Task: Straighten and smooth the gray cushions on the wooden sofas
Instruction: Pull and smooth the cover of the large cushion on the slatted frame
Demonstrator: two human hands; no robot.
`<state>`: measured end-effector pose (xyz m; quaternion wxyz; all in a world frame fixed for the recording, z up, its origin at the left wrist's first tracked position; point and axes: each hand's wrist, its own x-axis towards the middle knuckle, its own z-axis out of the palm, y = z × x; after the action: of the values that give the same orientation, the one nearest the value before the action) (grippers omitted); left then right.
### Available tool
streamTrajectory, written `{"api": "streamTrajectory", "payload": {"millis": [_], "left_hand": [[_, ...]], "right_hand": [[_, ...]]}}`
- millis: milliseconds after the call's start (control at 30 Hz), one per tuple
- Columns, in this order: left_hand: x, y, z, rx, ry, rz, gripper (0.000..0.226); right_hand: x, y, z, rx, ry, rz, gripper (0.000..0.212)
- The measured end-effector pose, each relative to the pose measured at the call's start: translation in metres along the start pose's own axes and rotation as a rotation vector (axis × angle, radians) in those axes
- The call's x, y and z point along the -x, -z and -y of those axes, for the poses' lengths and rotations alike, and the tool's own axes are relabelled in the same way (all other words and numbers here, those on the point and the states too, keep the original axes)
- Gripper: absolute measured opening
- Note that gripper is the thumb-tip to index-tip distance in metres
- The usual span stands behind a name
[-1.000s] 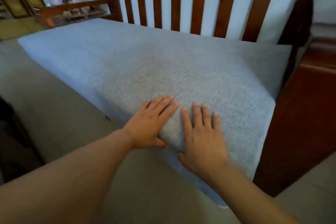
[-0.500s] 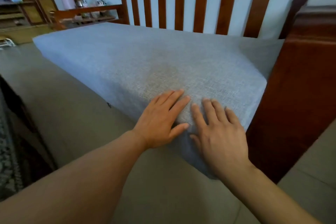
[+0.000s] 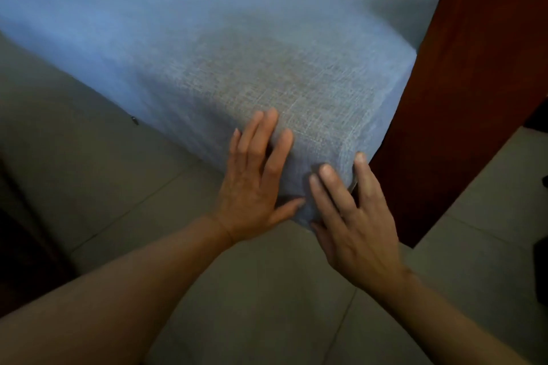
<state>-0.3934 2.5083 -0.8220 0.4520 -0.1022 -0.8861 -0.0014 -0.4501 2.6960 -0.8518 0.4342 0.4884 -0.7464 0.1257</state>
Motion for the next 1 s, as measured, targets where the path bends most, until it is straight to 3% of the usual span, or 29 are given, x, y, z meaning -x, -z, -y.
{"api": "streamTrajectory", "payload": {"millis": [167, 300, 467, 567, 600, 700, 833, 1000], "left_hand": [[0.012, -0.009, 0.012, -0.025, -0.093, 0.024, 0.102], [0.012, -0.018, 0.024, -0.071, -0.168, 0.021, 0.102], [0.009, -0.034, 0.024, -0.098, -0.167, -0.042, 0.092], [0.019, -0.044, 0.02, -0.138, -0.16, -0.042, 0.101], [0.023, -0.047, 0.021, -0.144, -0.167, -0.032, 0.1], [0.021, -0.057, 0.023, -0.15, -0.14, -0.124, 0.068], [0.018, -0.063, 0.026, -0.167, -0.054, -0.219, 0.077], [0.017, -0.064, 0.028, -0.113, 0.043, -0.223, 0.057]], "right_hand": [[0.005, -0.009, -0.004, -0.064, 0.067, -0.004, 0.107], [-0.001, -0.032, -0.016, 0.09, 0.088, -0.154, 0.085], [-0.014, -0.04, -0.019, 0.093, 0.087, -0.255, 0.081], [-0.02, -0.037, -0.02, 0.066, 0.07, -0.271, 0.084], [-0.022, -0.037, -0.02, 0.052, 0.071, -0.272, 0.084], [-0.025, -0.038, -0.024, 0.04, 0.091, -0.272, 0.084], [-0.025, -0.039, -0.038, 0.032, 0.175, -0.265, 0.081], [-0.024, -0.049, -0.043, 0.12, 0.196, -0.318, 0.079]]}}
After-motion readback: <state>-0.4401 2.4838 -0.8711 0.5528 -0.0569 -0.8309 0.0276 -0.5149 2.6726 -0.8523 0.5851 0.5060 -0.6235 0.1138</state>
